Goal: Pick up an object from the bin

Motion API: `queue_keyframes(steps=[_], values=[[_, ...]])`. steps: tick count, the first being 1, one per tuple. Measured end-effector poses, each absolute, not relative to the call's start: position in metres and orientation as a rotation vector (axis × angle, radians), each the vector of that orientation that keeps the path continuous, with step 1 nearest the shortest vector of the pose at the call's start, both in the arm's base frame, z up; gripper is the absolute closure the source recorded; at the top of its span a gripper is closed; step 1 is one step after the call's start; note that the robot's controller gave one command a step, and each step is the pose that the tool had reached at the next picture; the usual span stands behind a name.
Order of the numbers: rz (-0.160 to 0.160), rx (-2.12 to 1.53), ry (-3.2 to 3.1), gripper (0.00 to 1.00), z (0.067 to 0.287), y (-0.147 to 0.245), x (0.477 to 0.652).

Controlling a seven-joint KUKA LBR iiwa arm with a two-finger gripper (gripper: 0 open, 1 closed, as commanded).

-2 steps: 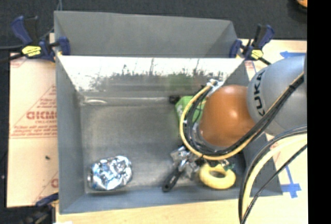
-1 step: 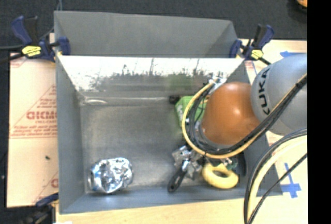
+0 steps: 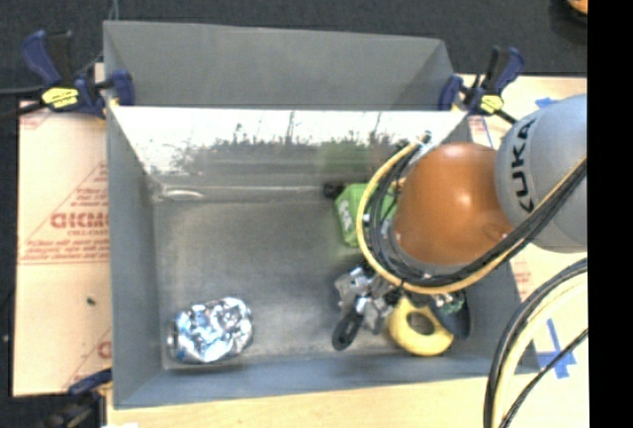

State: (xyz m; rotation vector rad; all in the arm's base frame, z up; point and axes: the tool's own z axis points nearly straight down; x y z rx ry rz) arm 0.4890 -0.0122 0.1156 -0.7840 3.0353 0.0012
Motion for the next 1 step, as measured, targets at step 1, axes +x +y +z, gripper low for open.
queue_keyframes(steps=[1], values=[[0.002,-0.781,3.038,1.00,0.1331,-0.0126,0.4887]])
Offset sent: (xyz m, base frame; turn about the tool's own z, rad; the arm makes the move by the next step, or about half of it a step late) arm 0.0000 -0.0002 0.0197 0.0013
